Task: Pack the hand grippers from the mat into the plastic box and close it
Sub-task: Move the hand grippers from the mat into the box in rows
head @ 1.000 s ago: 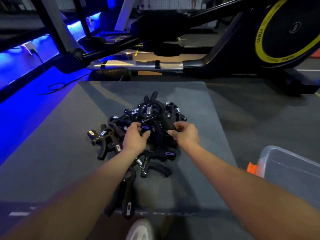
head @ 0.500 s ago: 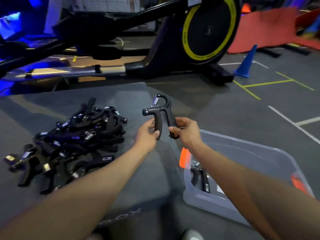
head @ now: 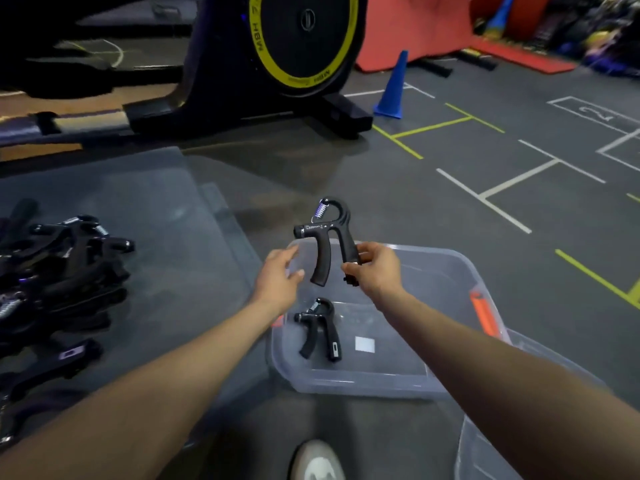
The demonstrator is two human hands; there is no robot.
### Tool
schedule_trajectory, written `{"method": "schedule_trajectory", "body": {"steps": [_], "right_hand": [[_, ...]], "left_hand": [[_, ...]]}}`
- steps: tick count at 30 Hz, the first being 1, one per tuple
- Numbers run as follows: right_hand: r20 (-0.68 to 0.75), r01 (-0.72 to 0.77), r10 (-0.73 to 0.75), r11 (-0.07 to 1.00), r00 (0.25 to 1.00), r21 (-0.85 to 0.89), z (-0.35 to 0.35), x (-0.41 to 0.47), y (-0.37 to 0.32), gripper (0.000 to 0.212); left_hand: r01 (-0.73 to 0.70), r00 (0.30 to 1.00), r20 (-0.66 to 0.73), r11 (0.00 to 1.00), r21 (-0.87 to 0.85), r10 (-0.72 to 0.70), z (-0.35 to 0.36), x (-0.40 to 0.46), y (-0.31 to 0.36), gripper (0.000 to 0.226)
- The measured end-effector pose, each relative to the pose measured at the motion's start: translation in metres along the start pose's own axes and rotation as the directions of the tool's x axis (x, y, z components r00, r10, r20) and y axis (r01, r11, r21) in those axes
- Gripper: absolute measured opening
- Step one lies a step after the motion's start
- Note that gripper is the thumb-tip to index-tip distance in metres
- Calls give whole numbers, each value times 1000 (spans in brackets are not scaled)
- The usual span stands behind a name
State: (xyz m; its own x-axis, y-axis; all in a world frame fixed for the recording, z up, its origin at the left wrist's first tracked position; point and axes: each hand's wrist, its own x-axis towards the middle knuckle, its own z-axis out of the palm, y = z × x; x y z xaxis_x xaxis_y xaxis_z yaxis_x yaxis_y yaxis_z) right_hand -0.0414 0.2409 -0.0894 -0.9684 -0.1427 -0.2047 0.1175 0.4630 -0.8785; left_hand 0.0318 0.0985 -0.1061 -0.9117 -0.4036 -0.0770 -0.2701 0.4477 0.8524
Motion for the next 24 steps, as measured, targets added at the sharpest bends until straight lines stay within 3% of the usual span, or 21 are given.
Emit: {"method": "schedule_trajectory", "body": {"steps": [7,11,19,24], "right_hand": [[-7,-142,142,989,990,-39,12,2,63,23],[-12,-226,226,972,974,-64,29,5,95,27],[-20,-376,379,909,925,-177,49,10,117,13],[-49,-450,454,856,890,-254,57,9,125,23]], "left_hand": [[141,989,-78,959,245,-125,17,6,-33,55],[170,985,-76,956,240,-156,29,7,-46,58],[83,987,-154,979,184,-55,35,-4,-56,43],[58,986,-166,987,152,-33,36,-14,-60,35]]}}
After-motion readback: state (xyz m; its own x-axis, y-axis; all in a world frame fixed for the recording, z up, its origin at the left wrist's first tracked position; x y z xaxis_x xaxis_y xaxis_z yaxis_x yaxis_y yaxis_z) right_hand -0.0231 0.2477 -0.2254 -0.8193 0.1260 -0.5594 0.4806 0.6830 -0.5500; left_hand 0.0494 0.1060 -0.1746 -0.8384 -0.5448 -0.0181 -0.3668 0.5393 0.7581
